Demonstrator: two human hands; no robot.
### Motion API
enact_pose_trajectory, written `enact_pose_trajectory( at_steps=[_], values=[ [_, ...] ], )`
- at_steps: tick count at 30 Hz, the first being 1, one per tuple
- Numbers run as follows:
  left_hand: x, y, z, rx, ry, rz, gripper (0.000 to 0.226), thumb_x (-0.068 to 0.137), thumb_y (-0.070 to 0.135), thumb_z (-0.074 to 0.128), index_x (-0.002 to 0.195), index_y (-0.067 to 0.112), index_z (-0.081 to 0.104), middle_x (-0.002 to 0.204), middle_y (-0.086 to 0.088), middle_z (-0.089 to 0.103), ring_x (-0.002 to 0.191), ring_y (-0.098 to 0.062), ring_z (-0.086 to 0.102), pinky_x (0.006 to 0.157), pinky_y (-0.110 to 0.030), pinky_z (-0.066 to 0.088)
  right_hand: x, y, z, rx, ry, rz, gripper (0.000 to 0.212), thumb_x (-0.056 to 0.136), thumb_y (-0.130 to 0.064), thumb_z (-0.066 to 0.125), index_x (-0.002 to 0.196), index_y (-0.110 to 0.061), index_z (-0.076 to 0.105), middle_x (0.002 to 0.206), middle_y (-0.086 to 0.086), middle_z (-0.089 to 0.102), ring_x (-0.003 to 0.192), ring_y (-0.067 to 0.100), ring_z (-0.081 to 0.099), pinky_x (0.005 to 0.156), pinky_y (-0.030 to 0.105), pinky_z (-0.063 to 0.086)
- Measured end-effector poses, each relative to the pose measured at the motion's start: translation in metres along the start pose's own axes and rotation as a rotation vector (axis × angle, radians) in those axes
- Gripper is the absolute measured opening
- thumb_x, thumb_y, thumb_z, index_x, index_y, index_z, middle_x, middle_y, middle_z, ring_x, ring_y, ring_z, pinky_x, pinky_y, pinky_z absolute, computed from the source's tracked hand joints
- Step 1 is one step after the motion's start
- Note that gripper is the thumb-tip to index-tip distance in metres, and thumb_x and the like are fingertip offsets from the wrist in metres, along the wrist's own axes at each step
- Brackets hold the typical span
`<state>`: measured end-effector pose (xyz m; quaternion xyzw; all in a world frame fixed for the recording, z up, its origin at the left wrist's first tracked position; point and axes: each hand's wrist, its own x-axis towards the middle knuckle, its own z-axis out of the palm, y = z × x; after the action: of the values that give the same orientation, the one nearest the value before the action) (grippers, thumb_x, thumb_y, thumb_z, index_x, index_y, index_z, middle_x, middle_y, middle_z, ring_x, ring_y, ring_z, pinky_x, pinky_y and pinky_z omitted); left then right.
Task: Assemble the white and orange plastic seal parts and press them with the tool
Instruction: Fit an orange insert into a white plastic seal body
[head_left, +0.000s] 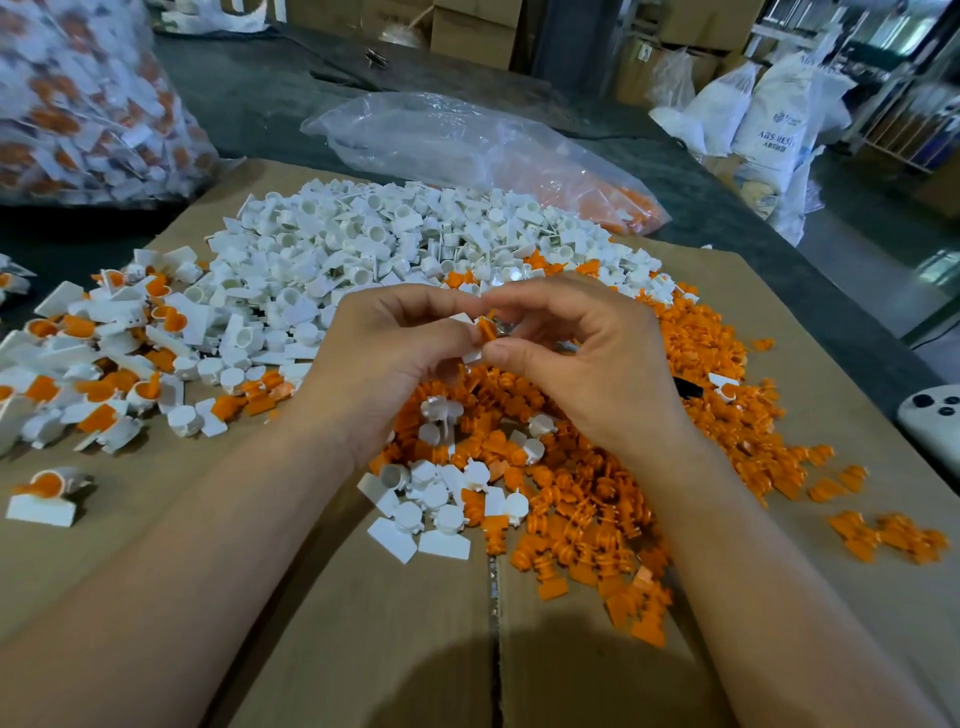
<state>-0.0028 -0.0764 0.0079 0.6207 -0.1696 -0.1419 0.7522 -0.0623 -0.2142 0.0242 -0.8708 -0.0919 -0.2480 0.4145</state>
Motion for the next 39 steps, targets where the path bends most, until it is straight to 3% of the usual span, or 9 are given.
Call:
enact_pose_trajectory(
  at_steps=[4, 8, 12, 18, 24, 30, 39],
  values=[
    [0.0009, -0.0007, -0.0005, 0.008, -0.016, -0.022, 0.028, 0.075, -0.007, 0.063, 0.067, 0.017, 0.075, 0.059, -0.003, 0.065, 0.058, -0.016, 0.054, 0.048, -0.018, 0.045, 0.0011, 0.0033, -0.0015, -0.035, -0.061, -0.037, 0.037, 0.075, -0.007, 0.071, 0.104, -0.027, 0.061, 0.091, -0.005, 0.062, 0.082, 0.005, 0.058, 0.071, 0.014, 0.046],
    [0.0006, -0.0013, 0.0000, -0.037, -0.008, -0.086, 0.015, 0.074, -0.008, 0.064, 0.077, 0.006, 0.066, 0.057, -0.004, 0.062, 0.053, -0.017, 0.053, 0.044, -0.020, 0.045, 0.0006, 0.0053, -0.0007, -0.029, -0.038, -0.036, 0.033, 0.074, -0.007, 0.072, 0.100, -0.024, 0.062, 0.084, -0.012, 0.061, 0.079, 0.005, 0.059, 0.072, 0.013, 0.048],
    [-0.0003, -0.0001, 0.0003, -0.077, -0.031, -0.092, 0.020, 0.073, -0.014, 0.062, 0.077, 0.006, 0.064, 0.049, 0.001, 0.058, 0.046, -0.010, 0.058, 0.049, -0.018, 0.050, 0.0000, 0.0063, -0.0007, -0.010, -0.011, -0.023, 0.032, 0.073, -0.007, 0.072, 0.099, -0.022, 0.062, 0.082, -0.013, 0.060, 0.077, 0.006, 0.061, 0.071, 0.016, 0.051],
    [-0.0018, 0.0001, 0.0016, -0.120, -0.020, -0.085, 0.019, 0.072, -0.014, 0.062, 0.074, 0.005, 0.064, 0.050, 0.002, 0.062, 0.049, -0.010, 0.061, 0.054, -0.018, 0.053, -0.0001, 0.0078, -0.0005, -0.023, -0.018, -0.006, 0.026, 0.074, -0.007, 0.072, 0.099, -0.012, 0.069, 0.085, 0.001, 0.066, 0.077, 0.010, 0.064, 0.073, 0.028, 0.054],
    [-0.0004, -0.0018, 0.0008, -0.103, -0.002, -0.122, 0.017, 0.069, -0.009, 0.067, 0.064, 0.006, 0.062, 0.053, -0.002, 0.063, 0.051, -0.013, 0.061, 0.053, -0.022, 0.053, -0.0004, 0.0074, 0.0000, -0.011, -0.010, -0.021, 0.031, 0.074, -0.008, 0.072, 0.099, -0.023, 0.063, 0.083, -0.004, 0.064, 0.077, 0.011, 0.064, 0.072, 0.031, 0.055],
    [-0.0002, -0.0011, 0.0008, -0.049, 0.004, -0.094, 0.015, 0.071, -0.010, 0.065, 0.066, 0.002, 0.059, 0.044, 0.000, 0.056, 0.045, -0.012, 0.057, 0.048, -0.023, 0.049, -0.0009, 0.0075, 0.0010, -0.015, -0.023, -0.024, 0.030, 0.072, -0.007, 0.073, 0.099, -0.020, 0.066, 0.082, -0.004, 0.064, 0.077, 0.011, 0.063, 0.072, 0.026, 0.054],
    [0.0023, 0.0006, -0.0021, -0.128, 0.013, -0.171, 0.017, 0.070, -0.010, 0.064, 0.062, 0.004, 0.061, 0.053, -0.006, 0.062, 0.045, -0.013, 0.057, 0.042, -0.018, 0.049, -0.0006, 0.0092, 0.0024, 0.028, -0.035, -0.017, 0.041, 0.072, -0.004, 0.074, 0.106, -0.023, 0.060, 0.087, -0.006, 0.063, 0.079, 0.008, 0.063, 0.075, 0.024, 0.054]
  ],
)
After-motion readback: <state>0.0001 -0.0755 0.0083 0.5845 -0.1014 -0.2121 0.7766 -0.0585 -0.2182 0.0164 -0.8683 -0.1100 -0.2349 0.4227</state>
